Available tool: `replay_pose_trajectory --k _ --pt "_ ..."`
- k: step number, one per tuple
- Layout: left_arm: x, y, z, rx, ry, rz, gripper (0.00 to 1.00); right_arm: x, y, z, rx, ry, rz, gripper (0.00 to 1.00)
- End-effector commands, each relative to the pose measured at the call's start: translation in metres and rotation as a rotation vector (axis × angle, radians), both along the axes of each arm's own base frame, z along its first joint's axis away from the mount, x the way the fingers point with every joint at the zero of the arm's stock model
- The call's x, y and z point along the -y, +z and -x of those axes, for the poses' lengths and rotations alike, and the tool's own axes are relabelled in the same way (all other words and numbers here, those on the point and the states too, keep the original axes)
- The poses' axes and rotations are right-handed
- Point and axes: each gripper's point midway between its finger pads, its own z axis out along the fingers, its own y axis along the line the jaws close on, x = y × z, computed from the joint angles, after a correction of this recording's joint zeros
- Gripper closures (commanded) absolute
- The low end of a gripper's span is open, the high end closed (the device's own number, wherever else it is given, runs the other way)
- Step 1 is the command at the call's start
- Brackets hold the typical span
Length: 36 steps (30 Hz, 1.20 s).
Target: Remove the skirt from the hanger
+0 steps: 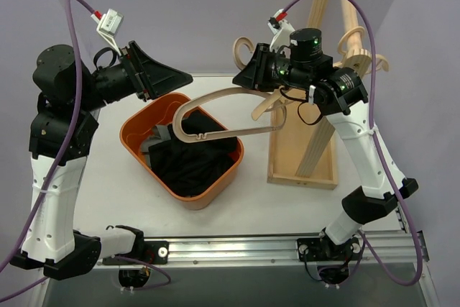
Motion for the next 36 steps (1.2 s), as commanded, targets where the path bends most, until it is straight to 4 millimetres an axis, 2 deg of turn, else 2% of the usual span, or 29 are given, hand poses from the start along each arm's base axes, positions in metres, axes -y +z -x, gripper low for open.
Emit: replay_pose_trajectory --k 1,4,12,29,36 --pt "0.001 0.031 0.034 0.124 -0.111 0.052 0.36 0.007 0.012 0.001 0.064 -0.030 0.023 1.00" --pt "0.000 0.027 0.042 0.129 -0.126 0.018 0.36 0.007 0.014 0.001 0.072 -0.036 0.028 1.00" --pt "-0.007 -0.001 0.052 0.081 -0.106 -0.095 0.39 0.009 0.020 0.000 0.089 -0.057 0.028 1.00" --pt "-0.003 -0.035 0.060 0.008 -0.129 -0.215 0.41 0.009 0.034 -0.007 0.122 -0.085 0.009 1.00" --pt "-0.004 -0.050 0.054 -0.021 -0.120 -0.270 0.57 0.008 0.035 -0.009 0.123 -0.088 0.004 1.00"
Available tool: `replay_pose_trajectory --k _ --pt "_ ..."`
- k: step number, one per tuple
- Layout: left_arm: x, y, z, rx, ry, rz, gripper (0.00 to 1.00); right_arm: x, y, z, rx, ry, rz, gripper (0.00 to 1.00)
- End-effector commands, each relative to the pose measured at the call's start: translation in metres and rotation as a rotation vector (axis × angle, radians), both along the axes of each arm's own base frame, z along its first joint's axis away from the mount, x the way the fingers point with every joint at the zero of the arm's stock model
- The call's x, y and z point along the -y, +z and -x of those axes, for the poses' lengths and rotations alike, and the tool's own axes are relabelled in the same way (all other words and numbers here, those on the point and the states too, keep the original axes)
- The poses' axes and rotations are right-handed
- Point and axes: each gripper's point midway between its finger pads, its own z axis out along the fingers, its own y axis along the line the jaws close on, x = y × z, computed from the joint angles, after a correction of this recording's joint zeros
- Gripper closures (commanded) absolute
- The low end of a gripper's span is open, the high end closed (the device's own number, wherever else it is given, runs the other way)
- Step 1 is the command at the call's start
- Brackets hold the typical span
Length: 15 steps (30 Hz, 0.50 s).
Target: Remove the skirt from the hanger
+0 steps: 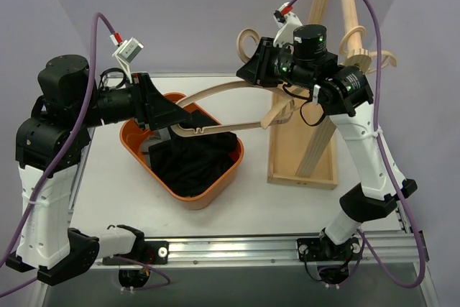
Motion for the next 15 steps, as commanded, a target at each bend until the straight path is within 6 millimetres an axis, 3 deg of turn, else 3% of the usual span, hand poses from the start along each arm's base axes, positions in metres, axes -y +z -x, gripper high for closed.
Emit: replay_pose_trajectory --k 1,3,5,6,7,9,12,13,15 --pt "-0.003 -0.003 0.001 0.020 0.010 -0.039 0.59 -0.004 0.018 -0.001 0.052 0.003 -0.030 1.00" --pt "-0.003 -0.006 0.001 0.017 0.008 -0.048 0.62 -0.004 0.019 -0.001 0.052 0.005 -0.033 1.00" --pt "-0.004 -0.007 -0.001 0.016 0.016 -0.053 0.75 -0.005 0.019 -0.001 0.050 0.008 -0.035 1.00" --pt "-0.004 -0.008 -0.002 0.018 0.018 -0.057 0.81 -0.004 0.019 0.000 0.051 0.011 -0.035 1.00" --pt "-0.004 -0.009 -0.003 0.017 0.022 -0.061 0.97 -0.005 0.019 0.000 0.051 0.013 -0.035 1.00" --pt "-0.005 -0.009 -0.004 0.025 0.031 -0.068 0.98 -0.005 0.019 0.001 0.052 0.019 -0.036 1.00" --pt "-0.008 -0.009 -0.009 0.044 0.064 -0.080 0.98 -0.006 0.022 0.006 0.055 0.035 -0.045 0.80" --pt "-0.009 -0.008 -0.012 0.053 0.072 -0.081 0.98 -0.006 0.023 0.006 0.056 0.036 -0.048 0.65" --pt "-0.010 -0.008 -0.016 0.071 0.092 -0.089 0.98 -0.005 0.024 0.009 0.053 0.041 -0.050 0.56"
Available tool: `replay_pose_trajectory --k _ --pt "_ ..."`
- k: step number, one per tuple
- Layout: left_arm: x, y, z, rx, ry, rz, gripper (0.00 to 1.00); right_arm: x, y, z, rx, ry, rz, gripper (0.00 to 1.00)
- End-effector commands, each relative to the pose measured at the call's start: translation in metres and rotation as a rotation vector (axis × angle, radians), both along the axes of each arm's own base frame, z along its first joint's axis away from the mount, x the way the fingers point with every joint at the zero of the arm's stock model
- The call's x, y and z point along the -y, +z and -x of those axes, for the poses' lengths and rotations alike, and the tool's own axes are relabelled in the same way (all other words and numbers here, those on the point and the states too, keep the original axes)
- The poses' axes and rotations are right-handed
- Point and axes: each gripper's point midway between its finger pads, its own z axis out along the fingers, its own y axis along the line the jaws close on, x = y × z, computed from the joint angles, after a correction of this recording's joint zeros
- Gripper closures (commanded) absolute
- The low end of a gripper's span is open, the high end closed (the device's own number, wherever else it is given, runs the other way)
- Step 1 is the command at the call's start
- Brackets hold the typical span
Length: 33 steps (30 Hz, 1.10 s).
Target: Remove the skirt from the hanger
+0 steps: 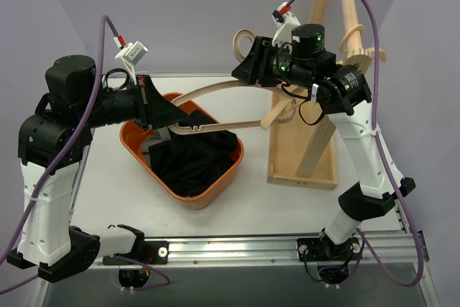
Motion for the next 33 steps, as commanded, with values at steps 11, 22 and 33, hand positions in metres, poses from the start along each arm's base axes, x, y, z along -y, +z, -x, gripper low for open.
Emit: replay_pose_trajectory --k 11,22,33 --pt "0.001 0.011 -0.025 0.139 0.040 -0.005 0.98 0.009 0.044 0.025 0.089 0.031 -0.068 0.26" --pt "0.019 0.024 -0.046 0.253 -0.026 0.052 0.98 0.010 0.138 0.090 0.312 0.231 -0.353 0.31" --pt "0.056 0.043 -0.073 0.300 -0.144 0.208 0.98 0.022 0.091 0.111 0.220 0.247 -0.279 0.68"
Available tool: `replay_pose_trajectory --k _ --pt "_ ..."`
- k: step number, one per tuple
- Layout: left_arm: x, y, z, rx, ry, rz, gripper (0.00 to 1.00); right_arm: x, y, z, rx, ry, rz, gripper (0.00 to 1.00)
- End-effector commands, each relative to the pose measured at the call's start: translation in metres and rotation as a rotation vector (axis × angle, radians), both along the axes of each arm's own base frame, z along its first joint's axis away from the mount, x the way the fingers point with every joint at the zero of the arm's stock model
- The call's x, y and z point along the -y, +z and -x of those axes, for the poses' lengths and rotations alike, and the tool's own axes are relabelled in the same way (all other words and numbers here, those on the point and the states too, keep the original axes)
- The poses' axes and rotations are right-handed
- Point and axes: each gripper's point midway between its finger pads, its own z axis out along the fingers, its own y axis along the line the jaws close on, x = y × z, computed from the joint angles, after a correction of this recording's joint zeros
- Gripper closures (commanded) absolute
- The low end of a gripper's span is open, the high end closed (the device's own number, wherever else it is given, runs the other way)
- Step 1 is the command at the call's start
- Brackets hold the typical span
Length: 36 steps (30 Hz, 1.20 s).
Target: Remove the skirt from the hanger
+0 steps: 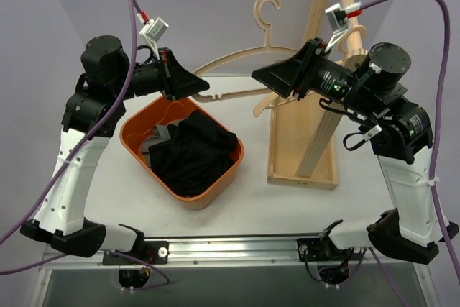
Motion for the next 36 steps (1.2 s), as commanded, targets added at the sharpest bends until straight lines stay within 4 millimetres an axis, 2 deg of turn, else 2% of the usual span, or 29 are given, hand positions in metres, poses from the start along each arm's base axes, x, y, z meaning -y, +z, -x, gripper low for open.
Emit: replay_pose_trajectory --k 1,2,3,5,6,8,9,10,12,13,16,20,25,31,36 --pt "0.017 0.035 -0.001 0.130 -0.094 0.103 0.98 -0.006 -0.030 0.005 -0.051 0.042 0.050 0.75" --pt "0.020 0.035 -0.003 0.133 -0.102 0.108 0.98 -0.003 -0.042 0.008 -0.070 0.035 0.069 0.83" --pt "0.024 0.038 -0.004 0.148 -0.115 0.120 0.98 -0.001 -0.049 0.008 -0.078 0.030 0.088 1.00" --pt "0.032 0.034 -0.011 0.140 -0.133 0.128 0.98 0.004 -0.068 0.015 -0.110 0.028 0.126 1.00" --pt "0.035 0.039 -0.013 0.167 -0.144 0.142 0.98 0.005 -0.073 0.017 -0.108 0.031 0.142 1.00" --pt "0.045 0.034 -0.021 0.148 -0.163 0.158 0.98 0.011 -0.083 0.025 -0.115 0.036 0.169 1.00" --pt "0.048 0.040 -0.022 0.175 -0.175 0.177 0.98 0.012 -0.094 0.026 -0.122 0.040 0.194 1.00" --pt "0.056 0.035 -0.028 0.166 -0.191 0.183 0.98 0.013 -0.100 0.030 -0.128 0.052 0.211 1.00" --pt "0.064 0.041 -0.029 0.190 -0.212 0.205 0.98 0.017 -0.109 0.038 -0.130 0.065 0.233 1.00" --pt "0.071 0.035 -0.037 0.179 -0.219 0.202 0.98 0.019 -0.122 0.038 -0.150 0.066 0.268 1.00" --pt "0.090 0.035 -0.039 0.195 -0.255 0.203 0.98 0.027 -0.134 0.045 -0.169 0.053 0.298 1.00" --pt "0.115 0.032 -0.037 0.197 -0.307 0.207 0.98 0.036 -0.130 0.051 -0.156 0.030 0.284 1.00" --pt "0.132 0.029 -0.036 0.200 -0.346 0.226 0.98 0.040 -0.130 0.051 -0.160 0.006 0.280 1.00" --pt "0.135 0.023 -0.037 0.187 -0.331 0.222 0.98 0.043 -0.128 0.051 -0.156 -0.014 0.275 1.00" --pt "0.128 0.013 -0.054 0.146 -0.214 0.166 0.98 0.044 -0.128 0.051 -0.156 -0.020 0.277 1.00"
